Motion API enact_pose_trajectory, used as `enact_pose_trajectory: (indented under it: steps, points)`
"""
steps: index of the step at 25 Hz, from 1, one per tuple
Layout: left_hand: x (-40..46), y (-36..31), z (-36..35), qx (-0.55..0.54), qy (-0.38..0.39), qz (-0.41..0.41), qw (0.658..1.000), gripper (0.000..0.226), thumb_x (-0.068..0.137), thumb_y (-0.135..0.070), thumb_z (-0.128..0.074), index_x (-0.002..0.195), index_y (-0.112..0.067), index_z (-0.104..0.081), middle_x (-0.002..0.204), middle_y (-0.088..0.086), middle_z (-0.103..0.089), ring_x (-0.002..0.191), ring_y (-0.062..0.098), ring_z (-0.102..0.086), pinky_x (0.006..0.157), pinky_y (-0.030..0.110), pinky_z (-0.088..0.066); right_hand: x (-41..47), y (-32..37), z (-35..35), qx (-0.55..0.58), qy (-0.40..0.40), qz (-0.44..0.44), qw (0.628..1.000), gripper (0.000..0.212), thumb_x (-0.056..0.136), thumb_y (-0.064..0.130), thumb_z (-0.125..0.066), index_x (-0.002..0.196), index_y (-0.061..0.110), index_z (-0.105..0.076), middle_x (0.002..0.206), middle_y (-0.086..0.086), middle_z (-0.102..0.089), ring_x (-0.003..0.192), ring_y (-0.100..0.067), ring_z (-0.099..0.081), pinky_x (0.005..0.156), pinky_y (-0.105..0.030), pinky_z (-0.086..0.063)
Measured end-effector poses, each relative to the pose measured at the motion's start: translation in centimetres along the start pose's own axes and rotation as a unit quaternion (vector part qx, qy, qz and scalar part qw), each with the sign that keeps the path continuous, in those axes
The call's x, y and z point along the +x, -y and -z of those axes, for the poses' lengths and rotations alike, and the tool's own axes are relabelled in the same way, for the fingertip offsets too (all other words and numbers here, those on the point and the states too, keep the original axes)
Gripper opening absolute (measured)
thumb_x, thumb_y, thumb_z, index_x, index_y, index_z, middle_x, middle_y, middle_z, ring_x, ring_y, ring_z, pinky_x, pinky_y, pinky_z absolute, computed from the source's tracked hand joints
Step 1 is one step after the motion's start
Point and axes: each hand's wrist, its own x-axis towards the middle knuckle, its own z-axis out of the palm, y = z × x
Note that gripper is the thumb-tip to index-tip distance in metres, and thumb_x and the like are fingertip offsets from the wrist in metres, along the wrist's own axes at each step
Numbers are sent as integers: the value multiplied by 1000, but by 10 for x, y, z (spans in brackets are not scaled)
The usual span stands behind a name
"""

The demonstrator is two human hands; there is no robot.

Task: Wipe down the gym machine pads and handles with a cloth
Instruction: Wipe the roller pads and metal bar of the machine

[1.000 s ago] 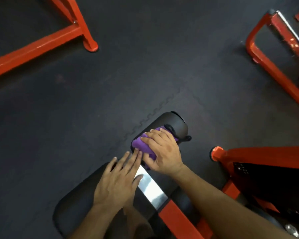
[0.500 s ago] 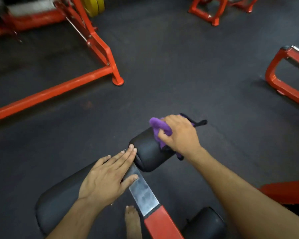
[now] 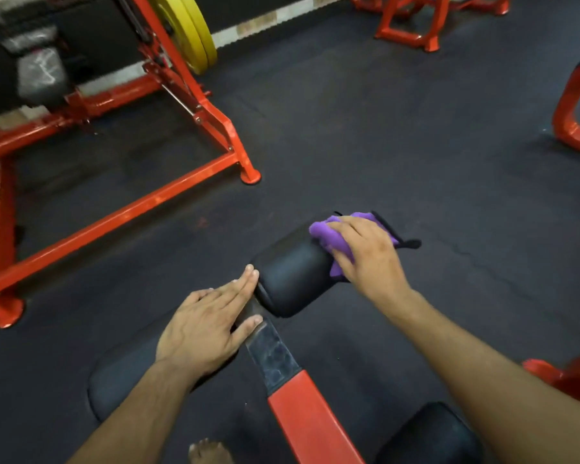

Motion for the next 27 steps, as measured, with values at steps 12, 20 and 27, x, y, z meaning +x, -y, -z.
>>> enact_pose_trajectory:
  steps: [12,20,27]
  points:
    - [16,-12,28,-48,55,20,997,78,100,-70,-24,166,-32,-7,169,-22,-10,151,1,-27,118,28,-24,-75,0,35,369,-116,-390,836,50,89,-4,-54,100,44,-67,102,23,-67,102,-5,-63,89,-21,-48]
    - [131,-87,3,-54,50,93,993,75,99,-71,-22,163,-34,-17,170,-10,-21,154,14,-26,120,40,-29,-71,-17,5,493,-198,-585,613,6,91,41,-53,95,45,-55,110,2,-67,108,-25,-66,98,-54,-53]
    - [162,-43,17,-311,185,196,912,57,100,-71,-38,154,-53,-36,160,-19,-39,148,6,-35,121,28,-24,-66,-5,10,457,-131,-528,704,16,91,33,-71,99,30,-57,101,12,-66,95,-9,-64,84,-32,-54]
